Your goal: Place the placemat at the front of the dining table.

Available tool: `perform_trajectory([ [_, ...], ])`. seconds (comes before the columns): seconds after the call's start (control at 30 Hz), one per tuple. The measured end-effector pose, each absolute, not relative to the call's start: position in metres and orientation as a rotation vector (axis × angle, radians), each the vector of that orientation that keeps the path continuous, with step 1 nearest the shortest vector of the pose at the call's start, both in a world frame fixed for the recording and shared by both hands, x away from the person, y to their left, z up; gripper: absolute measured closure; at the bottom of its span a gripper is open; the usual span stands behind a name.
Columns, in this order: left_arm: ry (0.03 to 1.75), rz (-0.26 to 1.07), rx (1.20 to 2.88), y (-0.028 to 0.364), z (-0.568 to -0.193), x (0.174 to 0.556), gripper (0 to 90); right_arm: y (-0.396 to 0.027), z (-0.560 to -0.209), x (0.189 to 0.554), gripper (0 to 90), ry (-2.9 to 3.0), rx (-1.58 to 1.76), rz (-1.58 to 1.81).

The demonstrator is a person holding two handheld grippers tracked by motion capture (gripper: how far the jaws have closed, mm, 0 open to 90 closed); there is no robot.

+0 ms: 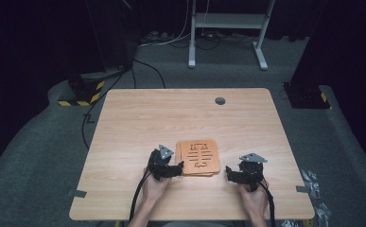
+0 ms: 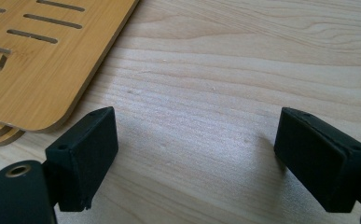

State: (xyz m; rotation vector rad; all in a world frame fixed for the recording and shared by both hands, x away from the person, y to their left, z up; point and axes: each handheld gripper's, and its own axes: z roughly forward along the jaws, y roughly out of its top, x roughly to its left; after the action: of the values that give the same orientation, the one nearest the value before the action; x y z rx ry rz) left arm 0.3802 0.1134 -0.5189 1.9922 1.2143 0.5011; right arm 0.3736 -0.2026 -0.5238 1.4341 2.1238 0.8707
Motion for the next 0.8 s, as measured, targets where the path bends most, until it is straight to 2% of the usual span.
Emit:
perform_trajectory([
  [0.37,1.229,0.483,1.984,0.115,-0.519,0.381,23.1,-0.201,-0.524,0.374,12.5,2.11,1.436,0.869],
  [0.8,1.374,0.51,1.899,0.166,-0.517,0.384,23.1,-0.203,-0.52,0.372,16.8,2.123,1.423,0.964],
])
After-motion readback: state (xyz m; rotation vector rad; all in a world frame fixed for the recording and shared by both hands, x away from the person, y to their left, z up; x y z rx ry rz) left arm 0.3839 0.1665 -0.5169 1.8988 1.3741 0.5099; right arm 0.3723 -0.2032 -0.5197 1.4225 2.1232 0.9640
